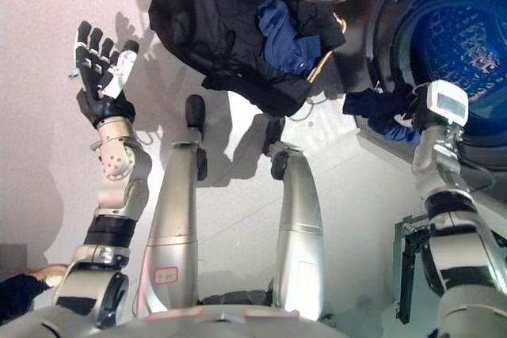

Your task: Put the clothes in the basket into the washing machine.

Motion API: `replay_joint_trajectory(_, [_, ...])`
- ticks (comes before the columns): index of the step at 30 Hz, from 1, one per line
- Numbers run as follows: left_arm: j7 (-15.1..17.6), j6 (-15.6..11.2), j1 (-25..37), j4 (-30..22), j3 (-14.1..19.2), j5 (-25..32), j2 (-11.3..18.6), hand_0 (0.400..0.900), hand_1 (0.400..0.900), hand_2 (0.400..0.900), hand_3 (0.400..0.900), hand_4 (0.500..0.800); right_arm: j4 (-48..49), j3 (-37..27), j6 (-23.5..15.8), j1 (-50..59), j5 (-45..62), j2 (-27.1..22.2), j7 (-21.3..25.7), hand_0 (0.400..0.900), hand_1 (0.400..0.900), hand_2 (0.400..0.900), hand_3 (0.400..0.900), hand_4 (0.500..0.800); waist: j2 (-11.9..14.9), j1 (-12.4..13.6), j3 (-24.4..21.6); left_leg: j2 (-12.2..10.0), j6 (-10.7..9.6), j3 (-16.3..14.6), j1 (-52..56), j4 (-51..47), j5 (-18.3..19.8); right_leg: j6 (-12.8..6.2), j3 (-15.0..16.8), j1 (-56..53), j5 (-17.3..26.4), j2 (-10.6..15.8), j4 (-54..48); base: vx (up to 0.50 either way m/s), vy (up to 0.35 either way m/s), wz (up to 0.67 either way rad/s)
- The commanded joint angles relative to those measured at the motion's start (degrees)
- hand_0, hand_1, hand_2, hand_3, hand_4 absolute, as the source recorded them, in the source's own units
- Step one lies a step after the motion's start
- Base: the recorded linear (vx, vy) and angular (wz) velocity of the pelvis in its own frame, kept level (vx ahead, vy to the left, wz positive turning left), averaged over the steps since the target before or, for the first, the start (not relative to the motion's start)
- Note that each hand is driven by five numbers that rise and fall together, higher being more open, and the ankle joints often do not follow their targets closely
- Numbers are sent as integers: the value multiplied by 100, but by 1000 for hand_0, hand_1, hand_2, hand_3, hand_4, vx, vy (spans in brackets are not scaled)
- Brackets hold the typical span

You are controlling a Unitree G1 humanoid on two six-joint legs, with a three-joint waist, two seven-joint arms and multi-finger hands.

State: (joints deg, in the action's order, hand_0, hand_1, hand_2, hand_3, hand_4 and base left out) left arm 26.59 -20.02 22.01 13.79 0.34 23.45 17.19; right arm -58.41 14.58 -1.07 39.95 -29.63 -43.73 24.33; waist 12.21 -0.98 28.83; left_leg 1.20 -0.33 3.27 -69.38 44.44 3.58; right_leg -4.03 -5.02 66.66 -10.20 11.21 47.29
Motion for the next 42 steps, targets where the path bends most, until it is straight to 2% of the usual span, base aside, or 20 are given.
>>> replay_joint_trajectory(1, [-107,-486,-343,-332,-202,-242,-108,900,900,900,900,800,-980,348,250,147,279,-1009,427,400,400,400,400,500,-329,122,-659,186,78,206,-146,-104,436,-102,-136,305,32,-65,-99,-4,-6,5])
replay_joint_trajectory(8, [-149,-520,-419,-390,-351,-173,-58,900,900,900,900,800,-1850,823,345,877,394,-1367,442,400,400,400,400,500,-506,248,-671,178,58,158,-180,-83,406,-82,-96,382,16,-19,-11,6,-4,3])
replay_joint_trajectory(12, [-160,-506,-493,-434,-426,-134,-45,900,900,900,900,800,-2318,844,507,1052,459,-1657,415,400,400,400,400,500,-587,277,-725,185,42,148,-206,-28,410,-65,-77,436,-4,-2,56,19,-13,3])
replay_joint_trajectory(21, [-135,-425,-585,-481,-386,-138,-36,900,900,900,900,800,-2648,684,684,890,526,-1960,276,400,400,400,400,500,-590,211,-796,172,15,148,-240,41,435,-34,-66,463,-19,-38,114,4,-7,0])
replay_joint_trajectory(22, [-147,-417,-599,-486,-397,-122,-26,900,900,900,900,800,-2684,701,680,914,546,-2054,266,784,784,784,784,731,-597,214,-799,170,15,144,-248,44,437,-34,-67,477,-14,-38,129,0,0,0])
replay_joint_trajectory(23, [-167,-410,-612,-493,-395,-118,-19,900,900,900,900,800,-2734,697,662,896,575,-2095,225,900,900,900,900,800,-602,213,-799,170,10,146,-261,59,440,-33,-59,497,-11,-40,137,0,0,0])
replay_joint_trajectory(29, [-258,-408,-698,-593,-391,-95,18,900,900,900,900,800,-2917,663,702,767,573,-2191,132,900,900,900,900,800,-657,235,-798,156,-4,133,-314,82,425,-23,-35,566,-9,-36,180,0,0,0])
replay_joint_trajectory(38, [-220,-417,-750,-603,-302,-74,-6,900,900,900,900,800,-2745,706,685,854,528,-2175,177,900,900,900,900,800,-662,201,-820,130,-12,111,-365,106,407,-5,-4,633,-2,-76,216,-1,0,-1])
replay_joint_trajectory(42, [-162,-438,-694,-575,-244,-70,-10,900,900,900,900,800,-2266,867,487,1162,676,-2064,243,900,900,900,900,800,-634,160,-859,110,-10,103,-391,126,417,1,9,645,11,-119,199,-6,1,-4])
